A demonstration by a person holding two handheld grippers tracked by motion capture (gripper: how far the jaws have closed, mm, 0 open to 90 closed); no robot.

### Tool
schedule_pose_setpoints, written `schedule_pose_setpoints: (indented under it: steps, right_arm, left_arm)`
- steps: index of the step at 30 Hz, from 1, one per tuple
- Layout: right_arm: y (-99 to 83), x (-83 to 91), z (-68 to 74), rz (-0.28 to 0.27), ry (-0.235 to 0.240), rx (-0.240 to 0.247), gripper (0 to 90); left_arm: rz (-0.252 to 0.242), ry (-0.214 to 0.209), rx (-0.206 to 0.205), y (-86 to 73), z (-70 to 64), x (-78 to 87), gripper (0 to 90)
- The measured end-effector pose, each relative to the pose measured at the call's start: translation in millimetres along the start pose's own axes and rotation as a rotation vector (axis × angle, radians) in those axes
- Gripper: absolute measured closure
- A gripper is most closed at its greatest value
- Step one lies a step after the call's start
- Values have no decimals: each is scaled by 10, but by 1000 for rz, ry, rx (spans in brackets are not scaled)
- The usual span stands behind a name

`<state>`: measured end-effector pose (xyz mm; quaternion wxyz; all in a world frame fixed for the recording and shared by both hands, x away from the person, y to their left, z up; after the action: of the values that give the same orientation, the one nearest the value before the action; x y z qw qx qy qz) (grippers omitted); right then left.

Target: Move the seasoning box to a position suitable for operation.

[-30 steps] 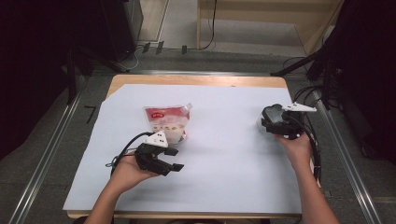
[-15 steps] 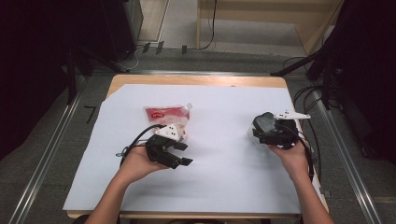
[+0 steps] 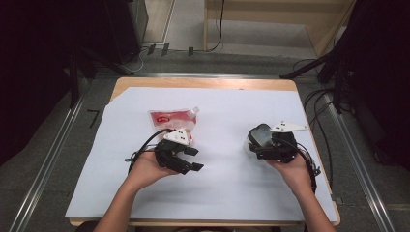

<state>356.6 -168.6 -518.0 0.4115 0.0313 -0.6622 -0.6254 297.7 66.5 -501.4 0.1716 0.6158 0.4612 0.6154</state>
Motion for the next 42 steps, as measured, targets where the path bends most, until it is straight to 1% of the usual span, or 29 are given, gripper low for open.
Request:
schedule_pose_setpoints:
  steps: [1,3,5,6,7,8,12,13,14,15,16,19,20,21,22,23,24,25,28,29,30,31,32,34,35,37,39,41,42]
  right_arm:
    - [0,0,0,0,0,0,161]
    - [-8,-36,71,8,16,20,161]
    - [-19,-71,151,18,34,34,161]
    - [-29,-106,225,28,52,50,161]
    - [-31,-125,263,30,62,56,161]
    - [-31,-125,263,30,62,56,161]
    - [-44,-208,398,44,90,70,161]
    - [-39,-255,478,46,112,73,161]
    - [-39,-255,478,46,112,73,161]
    - [-34,-300,563,48,135,79,161]
    - [-32,-324,605,47,149,78,161]
    - [-39,-382,710,56,175,82,161]
    - [-39,-382,710,56,175,82,161]
    - [-47,-399,741,62,182,77,161]
    - [-52,-420,767,63,191,81,161]
    - [-64,-452,816,70,202,90,161]
    - [-64,-452,816,70,202,90,161]
    - [-73,-478,853,74,210,99,161]
    - [-78,-501,899,77,221,95,161]
    - [-86,-529,946,79,232,109,161]
    - [-86,-529,946,79,232,109,161]
    - [-90,-550,978,73,227,134,161]
    - [-91,-555,990,71,224,142,161]
    - [-93,-557,995,69,222,147,161]
    - [-104,-554,998,64,222,168,160]
    - [-107,-551,1001,63,222,172,160]
    - [-118,-548,1017,65,220,192,158]
    - [-123,-549,1022,68,219,192,148]
    - [-121,-548,1030,69,231,180,137]
  left_arm:
    - [3,7,3,-7,13,8,414]
    - [0,7,8,-14,27,13,414]
    - [-2,13,6,-19,34,16,414]
    - [-1,15,5,-27,31,15,415]
    - [1,18,4,-32,33,13,416]
    - [1,18,4,-32,33,13,417]
    - [6,15,12,-47,30,0,420]
    - [6,14,11,-50,27,-3,420]
    - [5,16,14,-53,23,-6,420]
    - [11,14,10,-65,24,-6,418]
    - [21,17,6,-74,32,-1,418]
    - [17,20,16,-88,38,-1,416]
    - [17,20,16,-88,38,-1,416]
    - [14,20,19,-91,41,2,416]
    - [13,19,26,-95,41,5,416]
    - [21,20,24,-107,51,20,416]
    - [21,20,24,-107,51,20,416]
    - [13,20,34,-108,52,15,416]
    - [13,25,35,-109,56,13,415]
    - [12,25,35,-110,55,10,412]
    - [12,25,35,-110,55,10,410]
    - [12,27,32,-115,54,5,410]
    - [12,27,32,-115,54,5,410]
    - [14,27,34,-121,56,0,411]
    - [8,24,35,-121,60,-9,414]
    - [9,23,36,-121,59,-11,415]
    - [8,27,34,-119,63,-19,414]
    - [12,23,31,-118,59,-25,414]
    - [13,26,28,-117,59,-29,413]
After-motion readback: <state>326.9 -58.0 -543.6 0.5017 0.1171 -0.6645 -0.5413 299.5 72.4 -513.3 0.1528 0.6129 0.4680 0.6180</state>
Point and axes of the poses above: each handheld gripper's, and its own axes: x roughly backward along the jaws, y roughly out of its top, z roughly to its left, the point moved 9 cm from there along -x, roughly forward along the jaws, and after that the axes turned 8 degrees about -z, right-handed, at the moved point
